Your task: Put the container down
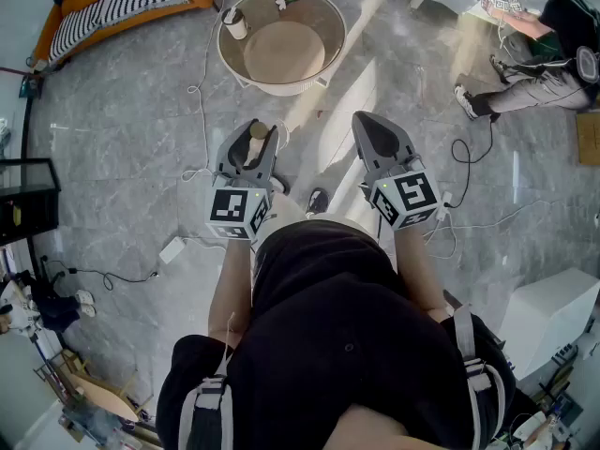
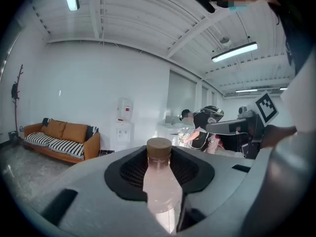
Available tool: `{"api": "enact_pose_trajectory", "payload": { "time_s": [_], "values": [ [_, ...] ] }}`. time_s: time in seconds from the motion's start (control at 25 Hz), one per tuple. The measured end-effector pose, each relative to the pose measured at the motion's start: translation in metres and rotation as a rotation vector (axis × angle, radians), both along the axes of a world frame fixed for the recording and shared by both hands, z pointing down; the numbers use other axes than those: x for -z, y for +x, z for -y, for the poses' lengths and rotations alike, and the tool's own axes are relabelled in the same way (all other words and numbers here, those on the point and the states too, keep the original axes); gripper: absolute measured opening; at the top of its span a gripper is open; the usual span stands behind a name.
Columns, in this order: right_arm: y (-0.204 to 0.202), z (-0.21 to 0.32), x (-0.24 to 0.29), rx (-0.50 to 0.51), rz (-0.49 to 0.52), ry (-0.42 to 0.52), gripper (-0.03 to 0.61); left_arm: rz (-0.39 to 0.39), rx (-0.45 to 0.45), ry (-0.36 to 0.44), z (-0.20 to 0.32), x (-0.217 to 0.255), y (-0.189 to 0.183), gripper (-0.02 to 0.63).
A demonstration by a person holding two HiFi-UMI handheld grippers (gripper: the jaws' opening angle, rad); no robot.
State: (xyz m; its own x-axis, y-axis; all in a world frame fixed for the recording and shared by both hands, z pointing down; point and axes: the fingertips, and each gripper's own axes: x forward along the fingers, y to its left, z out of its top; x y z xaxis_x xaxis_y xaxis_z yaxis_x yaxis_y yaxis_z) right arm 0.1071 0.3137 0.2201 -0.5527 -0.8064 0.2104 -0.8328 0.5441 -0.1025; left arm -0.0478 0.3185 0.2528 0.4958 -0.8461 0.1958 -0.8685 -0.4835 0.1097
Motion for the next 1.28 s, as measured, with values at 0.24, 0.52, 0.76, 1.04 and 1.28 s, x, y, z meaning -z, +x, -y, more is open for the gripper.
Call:
{"api": "enact_pose_trajectory", "payload": {
  "time_s": [0.24, 0.52, 0.76, 1.04, 1.28],
  "values": [
    [0.005, -0.006, 0.000, -0.007, -0.012, 0.018, 0.003, -0.004, -0.026, 0.005, -0.004, 0.000, 0.011, 0.147],
    [0.016, -0.006, -0.002, -0.036, 0.019, 0.013, 0.003, 0.009, -0.049, 0.008, -0.003, 0.003, 0.024, 0.147],
    [0.013, -0.016, 0.002, 0.014, 0.024, 0.015, 0.003, 0.023, -0.051, 0.021, -0.001, 0.014, 0.026, 0.147],
    [0.032, -0.019, -0.013, -0.006, 0.050, -0.044, 0.003, -0.030, -0.002, 0.008, -0.006, 0.016, 0.027, 0.147],
    [0.049, -0.003, -0.022, -0.056, 0.059, -0.078, 0.003, 0.000, -0.012, -0.015, 0.005, 0.006, 0.025, 0.147]
  ]
}}
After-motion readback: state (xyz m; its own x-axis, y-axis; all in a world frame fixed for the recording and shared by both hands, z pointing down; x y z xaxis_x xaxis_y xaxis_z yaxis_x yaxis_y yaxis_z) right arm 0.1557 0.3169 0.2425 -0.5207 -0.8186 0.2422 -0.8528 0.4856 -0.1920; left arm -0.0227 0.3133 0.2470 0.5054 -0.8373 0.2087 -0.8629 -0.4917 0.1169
